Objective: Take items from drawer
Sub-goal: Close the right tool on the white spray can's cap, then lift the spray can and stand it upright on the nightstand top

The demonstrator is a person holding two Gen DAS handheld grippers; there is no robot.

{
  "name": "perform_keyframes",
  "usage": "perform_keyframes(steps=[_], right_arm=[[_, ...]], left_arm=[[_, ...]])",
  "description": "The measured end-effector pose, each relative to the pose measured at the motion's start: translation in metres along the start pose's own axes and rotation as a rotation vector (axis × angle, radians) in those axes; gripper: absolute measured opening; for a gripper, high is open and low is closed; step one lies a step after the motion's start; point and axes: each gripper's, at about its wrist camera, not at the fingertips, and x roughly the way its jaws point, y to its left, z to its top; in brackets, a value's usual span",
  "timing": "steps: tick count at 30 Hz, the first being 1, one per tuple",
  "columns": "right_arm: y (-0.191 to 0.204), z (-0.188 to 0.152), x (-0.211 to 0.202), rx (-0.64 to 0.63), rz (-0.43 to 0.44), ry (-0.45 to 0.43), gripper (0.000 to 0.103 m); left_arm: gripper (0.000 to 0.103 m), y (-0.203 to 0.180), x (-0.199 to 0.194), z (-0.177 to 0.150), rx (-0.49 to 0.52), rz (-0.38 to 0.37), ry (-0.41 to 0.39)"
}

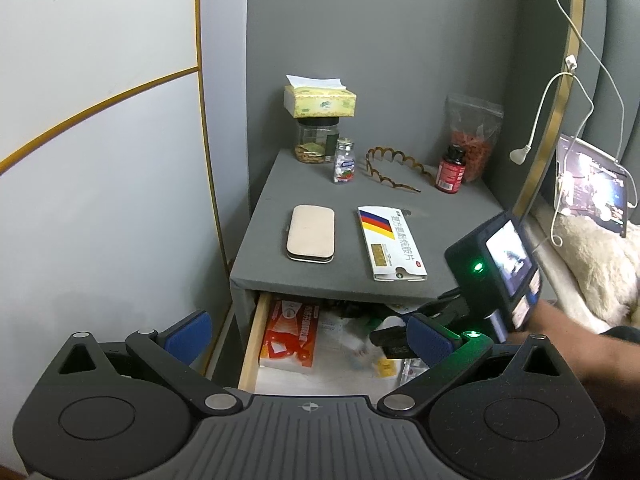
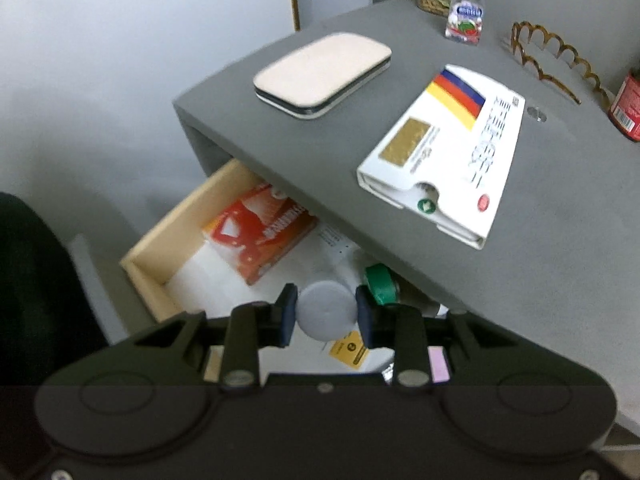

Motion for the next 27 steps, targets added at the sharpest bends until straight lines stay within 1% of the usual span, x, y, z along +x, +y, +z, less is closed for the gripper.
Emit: perform_keyframes(steps=[4,6,11,13,14,15,16,17,19,22,23,26,27], right_arm=[[0.007,0.002,0.005,-0.051,0.004,0.035,0.03],[0.012,0.0,0.015,-0.057,0.011,0.046,0.03],[0.02,-0.006,0.018,-0.078,0.023,0.046,0.03],[0.023,-0.008,0.019,-0.095,0.009,0.047,0.034],[0.023,-0.009,0.021,-0.1,0.005,0.05,0.039],[0.024,-0.01,0.023,-0.104,0.001,0.053,0.04],[0.024,-0.011,0.025,-0.108,0.001,0.055,0.039],[0.024,-0.011,0.026,-0.107,0.002,0.057,0.036],[0.023,-0.013,0.032,-0.096,0.01,0.095,0.032],[0.024,-0.016,0.03,-0.101,-0.006,0.079,0.034],[0.022,-0.018,0.031,-0.097,0.0,0.071,0.031],[0.017,-0.019,0.03,-0.058,0.016,0.061,0.03],[0.016,-0.018,0.022,-0.051,0.019,0.037,0.03]], left_arm=[[0.103,-0.001,-0.002,0.0,0.007,-0.002,-0.005],[0.103,0.0,-0.003,0.0,0.005,-0.001,-0.006],[0.103,0.001,-0.002,0.0,0.0,0.005,-0.003],[0.103,0.001,-0.002,-0.001,0.004,0.006,-0.005],[0.103,0.0,-0.003,-0.001,0.004,0.005,-0.005],[0.103,0.0,-0.003,0.0,0.004,0.004,-0.005],[0.103,0.0,-0.003,0.0,0.005,0.004,-0.005],[0.103,0.0,-0.002,0.0,0.006,0.004,-0.004],[0.103,-0.001,-0.002,-0.001,0.009,0.005,-0.002],[0.103,0.0,-0.001,0.0,0.006,0.003,-0.003],[0.103,-0.001,-0.001,0.0,0.007,0.003,-0.004],[0.103,-0.001,-0.002,0.0,0.009,0.002,-0.007],[0.103,-0.001,-0.002,0.0,0.009,0.002,-0.008]])
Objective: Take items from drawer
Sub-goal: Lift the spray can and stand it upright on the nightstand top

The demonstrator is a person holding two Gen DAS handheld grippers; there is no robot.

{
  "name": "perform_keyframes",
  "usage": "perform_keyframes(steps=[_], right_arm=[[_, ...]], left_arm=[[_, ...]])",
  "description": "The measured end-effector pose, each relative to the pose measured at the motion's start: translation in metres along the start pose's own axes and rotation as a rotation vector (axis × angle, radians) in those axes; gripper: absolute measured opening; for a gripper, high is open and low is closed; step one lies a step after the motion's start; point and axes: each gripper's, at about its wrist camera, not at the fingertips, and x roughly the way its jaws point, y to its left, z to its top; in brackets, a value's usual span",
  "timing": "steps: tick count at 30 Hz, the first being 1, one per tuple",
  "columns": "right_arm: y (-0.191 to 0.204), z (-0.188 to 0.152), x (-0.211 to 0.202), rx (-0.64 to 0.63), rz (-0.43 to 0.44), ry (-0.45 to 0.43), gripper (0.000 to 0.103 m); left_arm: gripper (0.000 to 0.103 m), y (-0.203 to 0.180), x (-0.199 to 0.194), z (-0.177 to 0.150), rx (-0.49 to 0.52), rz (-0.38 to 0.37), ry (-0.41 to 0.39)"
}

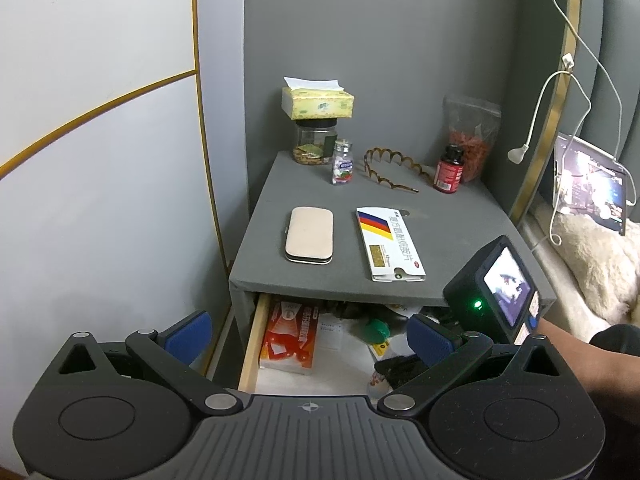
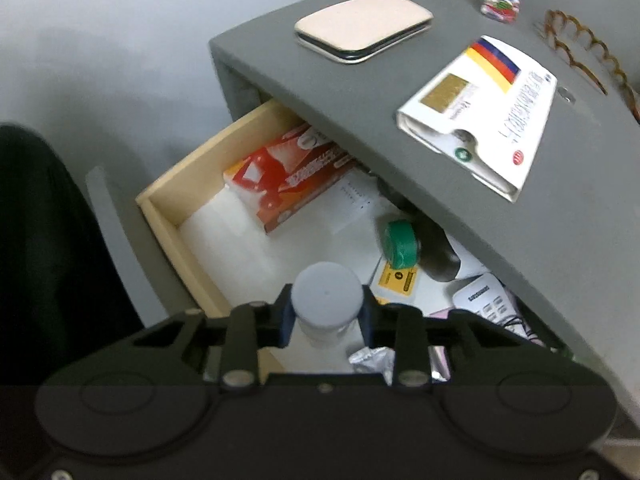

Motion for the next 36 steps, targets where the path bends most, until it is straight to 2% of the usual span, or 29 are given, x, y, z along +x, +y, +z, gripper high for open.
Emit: perform_keyframes(steps=[2,6,8,9,13,14,18,22,25,27,28,29,30,33,35,36], right_arm=[[-0.001,0.002,-0.012,0.009,0.007,-0.032,0.03],[-0.009,0.014,-0.074,0.038,0.08,-0.138,0.03],[-0.018,0.021,-0.103,0.043,0.083,-0.184,0.03],[-0.028,0.027,-0.123,0.046,0.054,-0.215,0.03],[-0.077,0.049,-0.155,0.136,-0.073,-0.256,0.03],[-0.102,0.058,-0.155,0.2,-0.105,-0.241,0.03],[-0.134,0.072,-0.134,0.272,-0.134,-0.181,0.03],[-0.142,0.083,-0.106,0.26,-0.166,-0.103,0.031],[-0.14,0.086,-0.104,0.253,-0.182,-0.113,0.031],[-0.134,0.087,-0.103,0.225,-0.218,-0.116,0.037],[-0.129,0.088,-0.104,0.204,-0.248,-0.125,0.047],[-0.126,0.088,-0.106,0.19,-0.264,-0.135,0.051],[-0.125,0.088,-0.107,0.185,-0.273,-0.143,0.052],[-0.115,0.086,-0.127,0.17,-0.342,-0.203,0.057],[-0.105,0.077,-0.145,0.183,-0.336,-0.272,0.069],[-0.099,0.069,-0.157,0.192,-0.32,-0.319,0.071]], left_arm=[[0.103,0.0,-0.001,0.0,-0.002,0.002,-0.003],[0.103,0.0,0.0,-0.002,0.0,0.002,0.004],[0.103,-0.002,0.0,-0.002,0.001,-0.003,0.005],[0.103,-0.002,0.0,-0.002,0.002,-0.005,0.006],[0.103,-0.004,0.0,-0.002,0.007,-0.007,0.005],[0.103,-0.004,0.0,-0.002,0.008,-0.007,0.004],[0.103,-0.004,-0.002,-0.001,0.008,-0.009,-0.001],[0.103,-0.004,-0.001,-0.001,0.004,-0.01,0.0],[0.103,-0.003,0.0,-0.001,0.001,-0.01,0.001],[0.103,-0.002,0.0,0.0,-0.002,-0.012,0.001],[0.103,-0.002,0.0,0.0,-0.003,-0.012,0.001],[0.103,-0.001,0.0,0.0,-0.004,-0.011,0.001],[0.103,-0.001,0.0,0.0,-0.005,-0.011,0.002],[0.103,0.001,0.001,0.0,-0.01,-0.006,0.003],[0.103,0.002,0.002,-0.001,-0.013,-0.004,0.009],[0.103,0.002,0.003,-0.001,-0.012,-0.003,0.012]])
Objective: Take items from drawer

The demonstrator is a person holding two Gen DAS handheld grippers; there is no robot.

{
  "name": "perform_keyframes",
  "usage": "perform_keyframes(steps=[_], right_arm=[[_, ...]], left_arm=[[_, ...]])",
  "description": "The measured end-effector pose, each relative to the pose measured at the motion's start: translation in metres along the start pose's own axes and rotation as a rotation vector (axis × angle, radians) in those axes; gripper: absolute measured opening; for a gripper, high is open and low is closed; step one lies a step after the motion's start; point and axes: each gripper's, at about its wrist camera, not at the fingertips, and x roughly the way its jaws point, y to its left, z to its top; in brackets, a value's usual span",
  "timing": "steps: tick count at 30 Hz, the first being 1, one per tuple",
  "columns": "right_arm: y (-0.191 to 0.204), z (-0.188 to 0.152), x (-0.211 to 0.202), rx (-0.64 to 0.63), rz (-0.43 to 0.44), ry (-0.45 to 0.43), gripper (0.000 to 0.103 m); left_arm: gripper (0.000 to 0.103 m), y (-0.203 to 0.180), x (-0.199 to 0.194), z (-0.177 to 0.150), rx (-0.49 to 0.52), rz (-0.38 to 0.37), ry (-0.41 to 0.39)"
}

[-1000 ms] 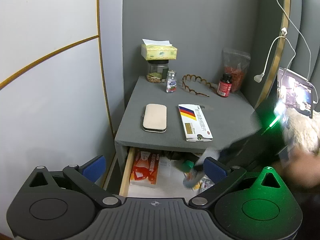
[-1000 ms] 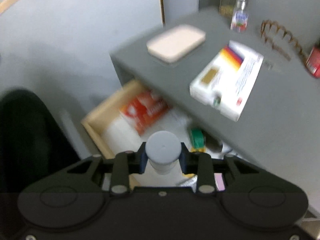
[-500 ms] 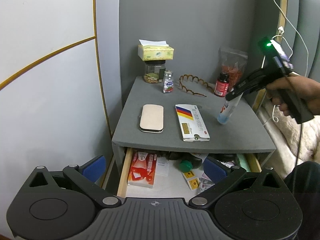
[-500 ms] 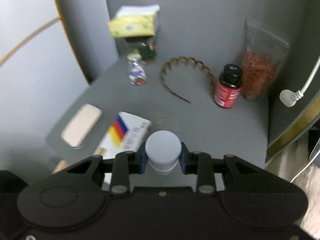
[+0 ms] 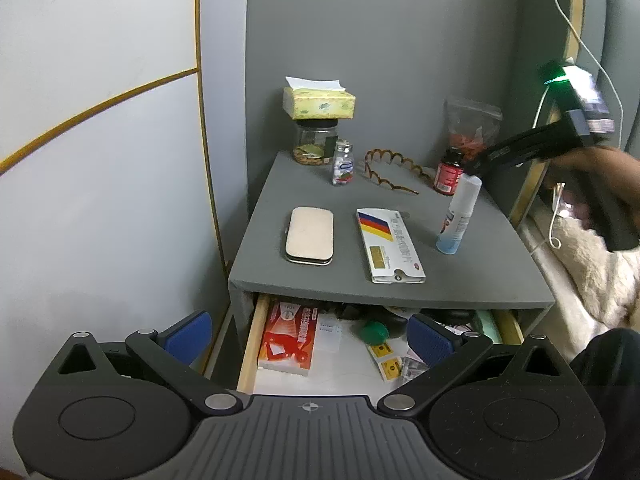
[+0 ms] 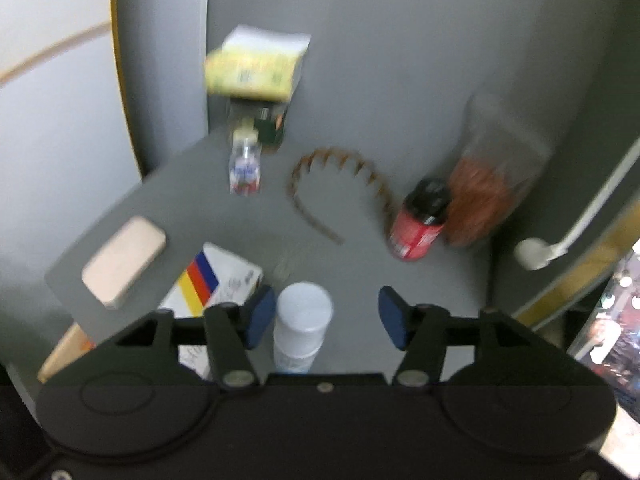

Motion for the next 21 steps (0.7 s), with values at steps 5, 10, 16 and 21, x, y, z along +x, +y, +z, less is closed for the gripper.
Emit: perform_keyframes(steps=[5,10,16,21], right_arm=[[0.008,-0.042,-0.024,0.027,0.261,0.074,0.071],[0.043,-0.111,0.008,-0.183,0.361,0.402,0.062],[0.036,-0.149,0.064,-0.091,0.321,0.59,0.058],[0.042,-0.161,0.095,-0.07,0.286,0.646,0.058]], left_arm=[[0.103,0.0,0.004,-0.002,0.005,-0.001,0.011],[0.103,-0.002,0.006,-0.003,0.012,-0.004,0.02],[0.103,-0.003,0.006,-0.005,0.018,0.003,0.019],[0.103,-0.004,0.007,-0.004,0.025,0.0,0.019]])
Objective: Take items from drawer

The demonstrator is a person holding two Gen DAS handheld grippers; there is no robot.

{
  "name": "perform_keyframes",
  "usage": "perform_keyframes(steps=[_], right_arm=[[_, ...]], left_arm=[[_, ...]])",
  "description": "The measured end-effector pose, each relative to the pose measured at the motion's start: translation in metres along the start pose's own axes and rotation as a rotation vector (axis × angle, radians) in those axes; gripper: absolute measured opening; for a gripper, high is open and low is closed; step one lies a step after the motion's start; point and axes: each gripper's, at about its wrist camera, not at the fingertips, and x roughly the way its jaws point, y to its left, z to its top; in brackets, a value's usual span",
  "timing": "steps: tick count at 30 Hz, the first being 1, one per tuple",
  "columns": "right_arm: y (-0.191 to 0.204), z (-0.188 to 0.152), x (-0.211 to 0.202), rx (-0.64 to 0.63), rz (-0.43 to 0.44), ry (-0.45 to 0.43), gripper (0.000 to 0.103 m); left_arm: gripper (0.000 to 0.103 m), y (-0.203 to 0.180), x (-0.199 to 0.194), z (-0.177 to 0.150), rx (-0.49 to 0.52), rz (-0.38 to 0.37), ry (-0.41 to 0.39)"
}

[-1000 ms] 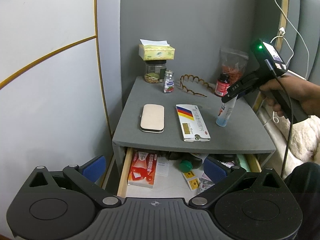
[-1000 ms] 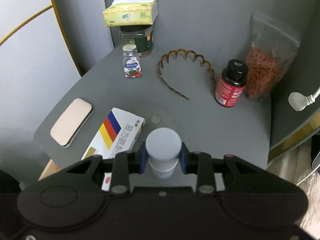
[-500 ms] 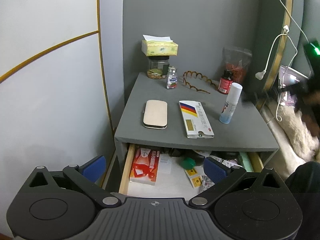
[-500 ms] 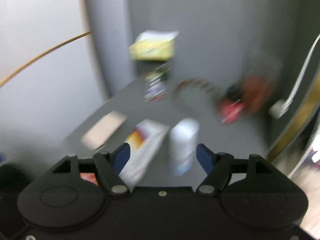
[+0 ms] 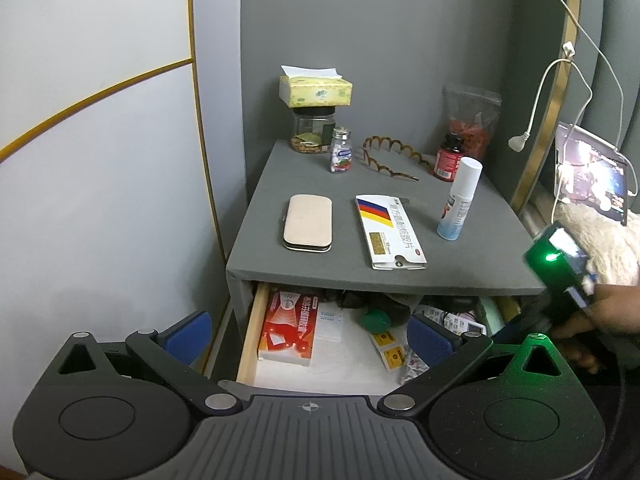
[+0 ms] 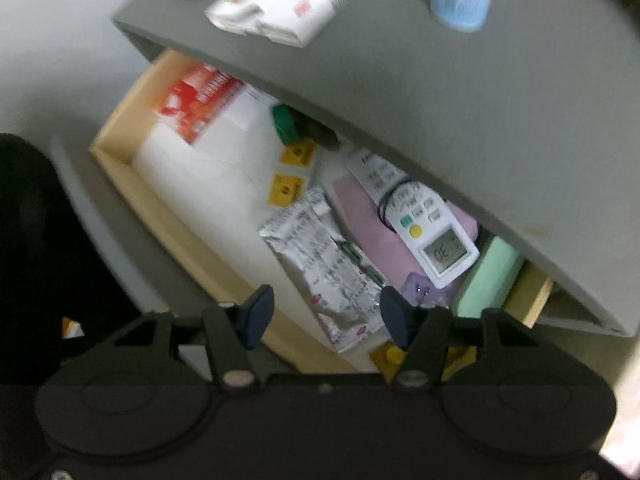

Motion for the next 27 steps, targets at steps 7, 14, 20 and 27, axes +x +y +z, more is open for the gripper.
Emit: perform_keyframes(steps=[7,14,20,27], right_arm=[[0.012,0.004,0.036,0.013,-0.033,0.02,0.066],[0.025,0.005,0.071,-0.03,-0.071,0.074,0.071],[0.034,0.006,0.074,-0.084,-0.068,0.088,0.056],[0.026,0.003,0.046,-0.018,0.014,0.016,0.005]], left_arm=[[0.103,-0.001,-0.001,0.0,0.0,-0.004,-0.002],[0.103,-0.001,-0.002,0.001,0.001,-0.007,-0.006],[0.103,-0.002,-0.004,0.0,0.005,-0.007,-0.008],[0.103,-0.003,-0.006,0.001,0.007,-0.007,-0.013]])
